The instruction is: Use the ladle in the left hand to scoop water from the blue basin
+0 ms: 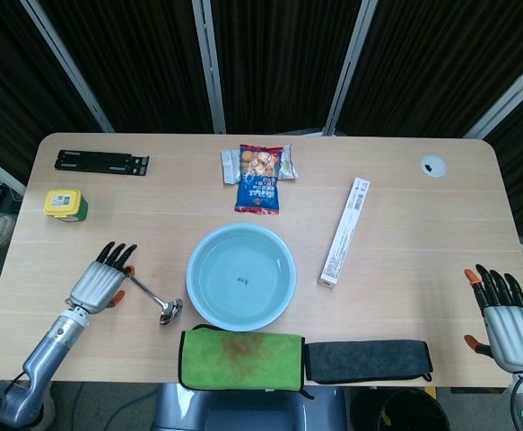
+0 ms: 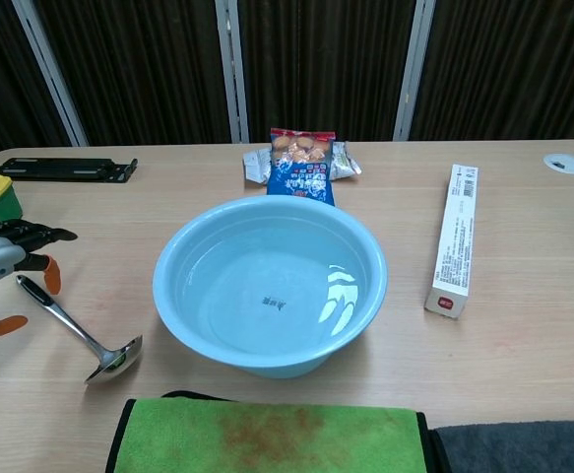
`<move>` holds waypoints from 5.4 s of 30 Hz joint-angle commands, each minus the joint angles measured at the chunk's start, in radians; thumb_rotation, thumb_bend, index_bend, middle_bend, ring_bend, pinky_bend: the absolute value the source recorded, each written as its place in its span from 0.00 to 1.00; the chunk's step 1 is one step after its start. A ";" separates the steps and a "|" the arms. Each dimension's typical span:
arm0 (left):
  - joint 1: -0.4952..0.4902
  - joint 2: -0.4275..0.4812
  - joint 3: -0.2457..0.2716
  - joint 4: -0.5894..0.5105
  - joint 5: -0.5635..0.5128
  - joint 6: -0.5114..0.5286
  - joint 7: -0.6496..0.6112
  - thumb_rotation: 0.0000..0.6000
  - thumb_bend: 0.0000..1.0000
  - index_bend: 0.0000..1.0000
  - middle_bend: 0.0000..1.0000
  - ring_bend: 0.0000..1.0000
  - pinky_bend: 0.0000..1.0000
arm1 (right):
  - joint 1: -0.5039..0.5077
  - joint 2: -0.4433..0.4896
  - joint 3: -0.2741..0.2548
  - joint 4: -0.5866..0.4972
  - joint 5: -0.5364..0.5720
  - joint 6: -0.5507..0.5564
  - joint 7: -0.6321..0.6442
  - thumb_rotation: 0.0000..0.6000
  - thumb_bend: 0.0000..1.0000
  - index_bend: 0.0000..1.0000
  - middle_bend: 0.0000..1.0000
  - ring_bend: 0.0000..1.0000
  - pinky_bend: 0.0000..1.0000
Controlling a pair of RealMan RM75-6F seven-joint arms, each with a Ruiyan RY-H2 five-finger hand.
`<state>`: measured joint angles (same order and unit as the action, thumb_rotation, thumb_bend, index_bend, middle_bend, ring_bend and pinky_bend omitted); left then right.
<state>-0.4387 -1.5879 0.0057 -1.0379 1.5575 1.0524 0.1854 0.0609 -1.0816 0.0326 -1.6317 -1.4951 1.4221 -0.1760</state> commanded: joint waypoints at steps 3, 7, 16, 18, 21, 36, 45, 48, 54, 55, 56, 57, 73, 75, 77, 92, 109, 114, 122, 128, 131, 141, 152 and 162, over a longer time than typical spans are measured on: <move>-0.013 -0.021 0.012 0.031 0.006 -0.013 -0.017 1.00 0.32 0.40 0.00 0.00 0.00 | 0.003 -0.005 -0.001 0.004 0.000 -0.003 -0.008 1.00 0.00 0.00 0.00 0.00 0.00; -0.028 -0.047 0.011 0.078 -0.003 -0.038 -0.041 1.00 0.27 0.40 0.00 0.00 0.00 | 0.004 -0.006 -0.001 0.005 0.003 -0.003 -0.010 1.00 0.00 0.00 0.00 0.00 0.00; -0.055 -0.088 0.012 0.153 0.006 -0.041 -0.090 1.00 0.26 0.43 0.00 0.00 0.00 | 0.006 -0.008 0.004 0.010 0.017 -0.005 -0.017 1.00 0.00 0.00 0.00 0.00 0.00; -0.059 -0.095 0.014 0.167 0.005 -0.044 -0.101 1.00 0.26 0.44 0.00 0.00 0.00 | 0.007 -0.009 0.005 0.011 0.020 -0.006 -0.019 1.00 0.00 0.00 0.00 0.00 0.00; -0.065 -0.106 0.017 0.187 0.005 -0.052 -0.113 1.00 0.26 0.46 0.00 0.00 0.00 | 0.006 -0.011 0.004 0.011 0.018 -0.003 -0.022 1.00 0.00 0.00 0.00 0.00 0.00; -0.102 -0.175 0.030 0.314 0.009 -0.083 -0.185 1.00 0.29 0.51 0.00 0.00 0.00 | 0.017 -0.024 0.016 0.017 0.058 -0.022 -0.059 1.00 0.00 0.00 0.00 0.00 0.00; -0.091 -0.167 0.046 0.313 0.022 -0.045 -0.206 1.00 0.37 0.60 0.00 0.00 0.00 | 0.017 -0.025 0.013 0.015 0.056 -0.019 -0.058 1.00 0.00 0.00 0.00 0.00 0.00; -0.080 -0.136 0.055 0.268 0.041 0.007 -0.216 1.00 0.37 0.61 0.00 0.00 0.00 | 0.016 -0.023 0.011 0.014 0.050 -0.014 -0.058 1.00 0.00 0.00 0.00 0.00 0.00; -0.055 -0.060 0.075 0.147 0.082 0.111 -0.215 1.00 0.35 0.63 0.00 0.00 0.00 | 0.018 -0.024 0.007 0.015 0.047 -0.020 -0.057 1.00 0.00 0.00 0.00 0.00 0.00; -0.053 -0.048 0.079 0.127 0.089 0.122 -0.215 1.00 0.35 0.64 0.00 0.00 0.00 | 0.018 -0.025 0.006 0.015 0.047 -0.020 -0.058 1.00 0.00 0.00 0.00 0.00 0.00; -0.050 -0.028 0.087 0.093 0.101 0.140 -0.223 1.00 0.35 0.64 0.00 0.00 0.00 | 0.018 -0.026 0.005 0.015 0.045 -0.019 -0.060 1.00 0.00 0.00 0.00 0.00 0.00; -0.048 -0.014 0.092 0.072 0.108 0.148 -0.231 1.00 0.35 0.64 0.00 0.00 0.00 | 0.017 -0.026 0.004 0.014 0.042 -0.016 -0.060 1.00 0.00 0.00 0.00 0.00 0.00; -0.031 0.133 0.123 -0.170 0.142 0.210 -0.334 1.00 0.34 0.73 0.00 0.00 0.00 | 0.013 -0.038 -0.010 0.009 0.017 -0.005 -0.070 1.00 0.00 0.00 0.00 0.00 0.00; -0.034 0.142 0.122 -0.185 0.139 0.200 -0.341 1.00 0.33 0.73 0.00 0.00 0.00 | 0.011 -0.037 -0.012 0.008 0.010 0.000 -0.065 1.00 0.00 0.00 0.00 0.00 0.00; -0.038 0.153 0.123 -0.205 0.141 0.195 -0.351 1.00 0.32 0.74 0.00 0.00 0.00 | 0.009 -0.035 -0.014 0.008 0.004 0.006 -0.059 1.00 0.00 0.00 0.00 0.00 0.00; -0.104 0.227 0.146 -0.396 0.217 0.134 -0.338 1.00 0.29 0.73 0.00 0.00 0.00 | -0.019 -0.006 -0.032 0.005 -0.062 0.073 0.012 1.00 0.00 0.00 0.00 0.00 0.00; -0.197 0.243 0.004 -0.569 0.127 0.048 -0.184 1.00 0.30 0.73 0.00 0.00 0.00 | -0.023 0.035 -0.035 0.017 -0.078 0.077 0.111 1.00 0.00 0.00 0.00 0.00 0.00; -0.222 0.226 -0.022 -0.552 0.073 -0.007 -0.145 1.00 0.30 0.73 0.00 0.00 0.00 | -0.023 0.039 -0.029 0.017 -0.068 0.075 0.120 1.00 0.00 0.00 0.00 0.00 0.00; -0.235 0.167 -0.048 -0.459 0.006 -0.039 -0.138 1.00 0.30 0.74 0.00 0.00 0.00 | -0.025 0.043 -0.019 0.024 -0.058 0.082 0.145 1.00 0.00 0.00 0.00 0.00 0.00; -0.260 0.111 -0.062 -0.378 -0.017 -0.072 -0.187 1.00 0.30 0.74 0.00 0.00 0.00 | -0.024 0.041 -0.011 0.033 -0.044 0.077 0.156 1.00 0.00 0.00 0.00 0.00 0.00; -0.289 0.086 -0.068 -0.341 -0.028 -0.117 -0.233 1.00 0.30 0.74 0.00 0.00 0.00 | -0.024 0.040 -0.008 0.037 -0.047 0.083 0.158 1.00 0.00 0.00 0.00 0.00 0.00; -0.352 -0.021 -0.095 -0.212 -0.067 -0.188 -0.242 1.00 0.30 0.74 0.00 0.00 0.00 | -0.025 0.043 -0.006 0.038 -0.050 0.087 0.170 1.00 0.00 0.00 0.00 0.00 0.00; -0.365 -0.056 -0.095 -0.156 -0.085 -0.194 -0.208 1.00 0.30 0.74 0.00 0.00 0.00 | -0.027 0.048 -0.006 0.042 -0.050 0.086 0.183 1.00 0.00 0.00 0.00 0.00 0.00; -0.373 -0.035 -0.098 -0.156 -0.111 -0.203 -0.108 1.00 0.30 0.74 0.00 0.00 0.00 | -0.031 0.047 0.003 0.043 -0.038 0.094 0.185 1.00 0.00 0.00 0.00 0.00 0.00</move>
<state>-0.8085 -1.6291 -0.0903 -1.1951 1.4527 0.8526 0.0627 0.0299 -1.0341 0.0353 -1.5892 -1.5323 1.5161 0.0090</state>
